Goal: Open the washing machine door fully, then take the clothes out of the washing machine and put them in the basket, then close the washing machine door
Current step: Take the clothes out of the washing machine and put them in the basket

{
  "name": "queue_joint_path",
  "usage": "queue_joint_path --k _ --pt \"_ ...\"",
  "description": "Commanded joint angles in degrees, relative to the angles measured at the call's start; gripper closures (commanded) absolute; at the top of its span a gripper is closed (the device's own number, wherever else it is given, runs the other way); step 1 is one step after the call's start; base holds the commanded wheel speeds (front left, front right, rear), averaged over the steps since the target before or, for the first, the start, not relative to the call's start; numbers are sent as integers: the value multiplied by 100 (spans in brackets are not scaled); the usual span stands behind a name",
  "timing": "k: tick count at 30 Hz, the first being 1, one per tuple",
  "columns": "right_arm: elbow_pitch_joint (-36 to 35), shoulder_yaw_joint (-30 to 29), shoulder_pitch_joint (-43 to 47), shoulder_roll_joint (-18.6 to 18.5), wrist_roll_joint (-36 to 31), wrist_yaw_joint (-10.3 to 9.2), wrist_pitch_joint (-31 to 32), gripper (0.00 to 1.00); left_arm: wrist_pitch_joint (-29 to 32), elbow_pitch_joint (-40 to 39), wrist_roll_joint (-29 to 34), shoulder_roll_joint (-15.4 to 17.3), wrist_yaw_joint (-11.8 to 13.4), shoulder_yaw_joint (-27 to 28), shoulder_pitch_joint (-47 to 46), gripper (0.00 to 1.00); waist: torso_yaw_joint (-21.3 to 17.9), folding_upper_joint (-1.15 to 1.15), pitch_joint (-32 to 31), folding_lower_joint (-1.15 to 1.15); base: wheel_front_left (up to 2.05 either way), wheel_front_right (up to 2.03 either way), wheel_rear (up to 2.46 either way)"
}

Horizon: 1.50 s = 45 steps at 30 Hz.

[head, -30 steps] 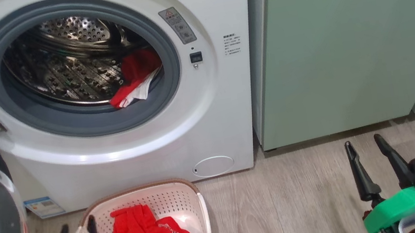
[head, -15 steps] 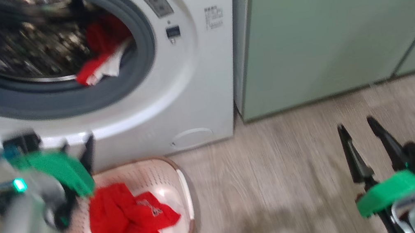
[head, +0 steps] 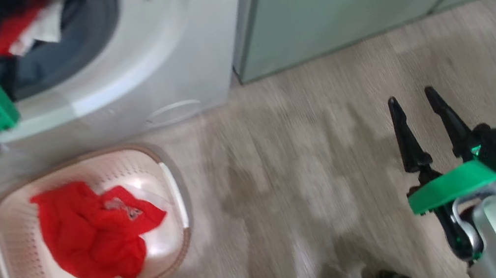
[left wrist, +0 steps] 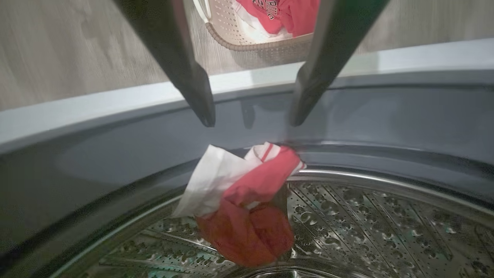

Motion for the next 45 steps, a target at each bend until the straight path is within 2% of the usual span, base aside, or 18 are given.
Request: queue_joint_path --k 1,13,24,25,26,27,34,45 --pt "-203 109 -148 41 4 37 -36 0 15 -65 0 397 -35 67 -447 0 -267 0 437 0 0 0 0" --pt "-315 120 -415 139 -1 37 -36 0 20 344 50 804 -35 -482 -1612 0 -532 0 1317 0 0 0 0" --pt "-326 111 -448 168 -4 37 -36 0 178 1056 169 947 -35 -960 -1987 2 -661 0 1540 0 0 0 0" --pt "-323 103 -444 170 -6 37 -36 0 200 1095 164 916 -35 -1002 -1981 51 -656 0 1535 0 0 0 0" --pt "-319 92 -438 171 -9 37 -36 0 201 1119 150 885 -35 -1037 -1970 72 -647 0 1526 0 0 0 0" --pt "-312 81 -432 171 -11 37 -36 0 216 1123 131 863 -35 -1091 -1951 100 -636 0 1513 0 0 0 0" --pt "-241 70 -439 174 5 37 -36 0 105 978 -84 764 -35 -1465 -1704 100 -522 0 1291 0 0 0 0" --pt "-99 14 -205 39 16 37 -36 0 -804 729 -508 421 -35 -1958 -856 100 -92 0 381 0 0 0 0"
